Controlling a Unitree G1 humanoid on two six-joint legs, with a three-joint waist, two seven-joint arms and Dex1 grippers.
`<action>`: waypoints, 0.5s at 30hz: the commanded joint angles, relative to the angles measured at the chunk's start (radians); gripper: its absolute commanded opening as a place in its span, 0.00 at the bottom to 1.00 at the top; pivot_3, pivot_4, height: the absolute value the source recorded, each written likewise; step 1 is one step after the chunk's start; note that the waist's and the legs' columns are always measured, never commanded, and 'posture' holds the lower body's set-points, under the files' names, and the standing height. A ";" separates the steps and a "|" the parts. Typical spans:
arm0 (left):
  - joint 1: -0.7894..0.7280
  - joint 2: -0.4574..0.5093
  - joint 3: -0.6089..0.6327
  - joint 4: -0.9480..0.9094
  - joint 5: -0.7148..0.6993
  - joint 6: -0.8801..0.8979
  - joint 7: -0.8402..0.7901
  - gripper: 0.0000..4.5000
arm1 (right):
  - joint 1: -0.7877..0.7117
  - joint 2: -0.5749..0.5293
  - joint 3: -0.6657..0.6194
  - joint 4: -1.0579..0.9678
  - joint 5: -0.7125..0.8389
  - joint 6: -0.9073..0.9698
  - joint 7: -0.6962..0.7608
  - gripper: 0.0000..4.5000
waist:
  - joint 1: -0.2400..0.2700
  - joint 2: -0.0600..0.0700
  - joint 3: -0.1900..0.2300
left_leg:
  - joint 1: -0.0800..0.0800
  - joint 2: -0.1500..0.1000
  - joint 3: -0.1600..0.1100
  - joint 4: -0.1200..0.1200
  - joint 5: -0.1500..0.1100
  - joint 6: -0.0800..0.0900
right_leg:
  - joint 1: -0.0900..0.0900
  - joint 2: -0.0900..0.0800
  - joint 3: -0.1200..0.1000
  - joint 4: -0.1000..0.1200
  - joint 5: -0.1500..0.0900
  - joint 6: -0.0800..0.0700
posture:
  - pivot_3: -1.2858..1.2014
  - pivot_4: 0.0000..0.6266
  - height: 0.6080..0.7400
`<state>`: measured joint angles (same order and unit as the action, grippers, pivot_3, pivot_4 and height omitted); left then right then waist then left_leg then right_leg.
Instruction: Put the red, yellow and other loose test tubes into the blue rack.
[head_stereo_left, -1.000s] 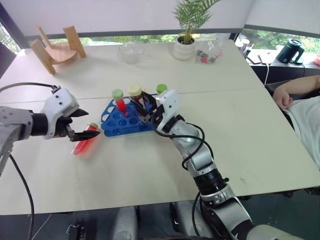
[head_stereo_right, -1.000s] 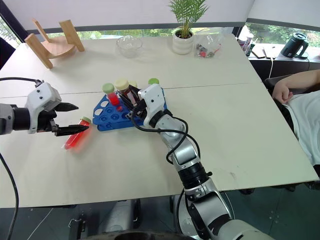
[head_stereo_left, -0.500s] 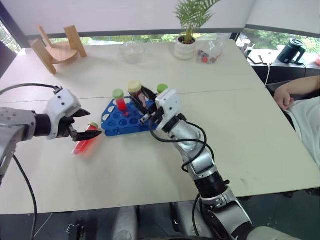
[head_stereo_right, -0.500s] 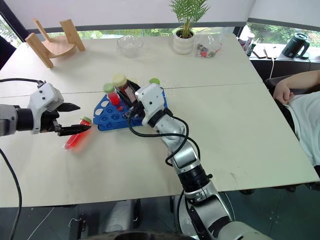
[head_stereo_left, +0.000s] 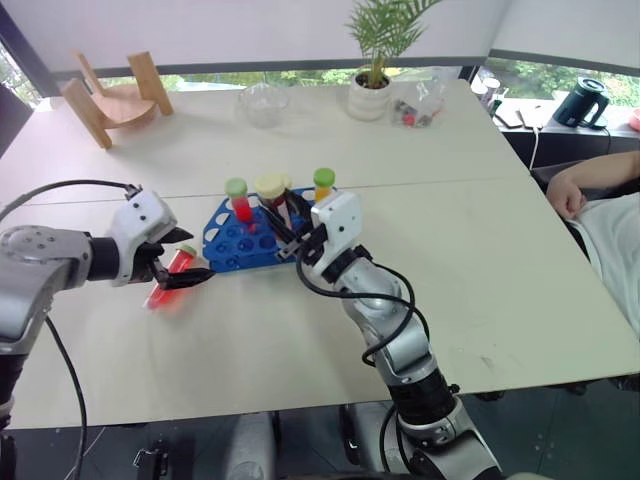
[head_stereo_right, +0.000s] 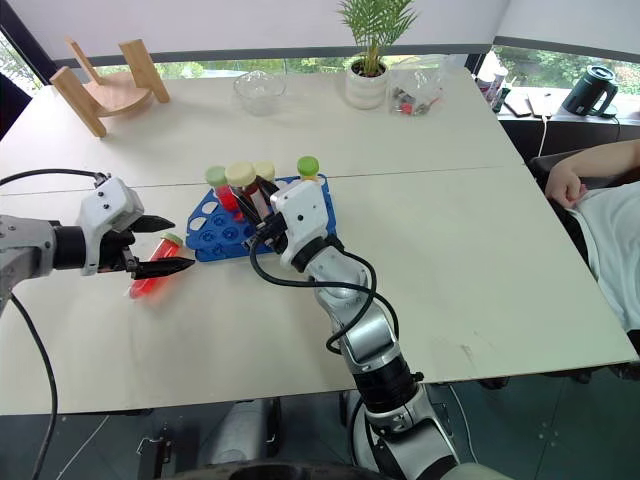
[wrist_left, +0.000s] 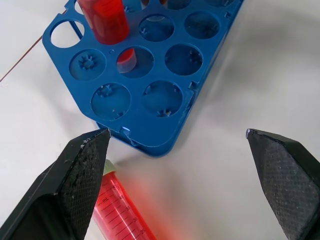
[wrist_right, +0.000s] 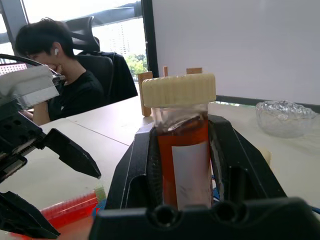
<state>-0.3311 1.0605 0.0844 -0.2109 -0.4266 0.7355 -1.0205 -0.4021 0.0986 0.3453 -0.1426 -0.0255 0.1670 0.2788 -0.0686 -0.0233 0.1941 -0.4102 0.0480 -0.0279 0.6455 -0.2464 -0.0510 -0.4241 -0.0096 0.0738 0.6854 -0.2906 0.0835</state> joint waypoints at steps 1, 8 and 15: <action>-0.030 0.003 -0.002 0.009 0.012 -0.014 -0.002 1.00 | -0.013 0.011 0.005 0.027 -0.015 -0.057 -0.020 0.19 | 0.000 0.000 0.000 | 0.000 0.000 0.000 0.000 0.000 0.000 | 0.000 0.000 0.000 0.000 0.000 0.000 | 0.52 0.24 1.00; -0.056 -0.002 -0.017 0.033 0.022 -0.028 -0.001 1.00 | -0.065 0.012 -0.020 0.158 -0.047 -0.145 -0.060 0.19 | 0.000 0.000 0.000 | 0.000 0.000 0.000 0.000 0.000 0.000 | 0.000 0.000 0.000 0.000 0.000 0.000 | 0.52 0.24 1.00; -0.054 -0.010 -0.015 0.037 0.027 -0.030 0.003 1.00 | -0.094 0.019 -0.028 0.213 -0.042 -0.177 -0.057 0.19 | 0.000 0.000 0.000 | 0.000 0.000 0.000 0.000 0.000 0.000 | 0.000 0.000 0.000 0.000 0.000 0.000 | 0.52 0.24 1.00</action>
<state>-0.3680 1.0528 0.0541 -0.1671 -0.4037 0.7162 -1.0211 -0.4746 0.0993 0.3159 0.0821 -0.0725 0.0140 0.2204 -0.0688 -0.0232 0.1942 -0.4102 0.0479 -0.0279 0.6452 -0.2464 -0.0511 -0.4242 -0.0097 0.0738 0.6854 -0.2906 0.0836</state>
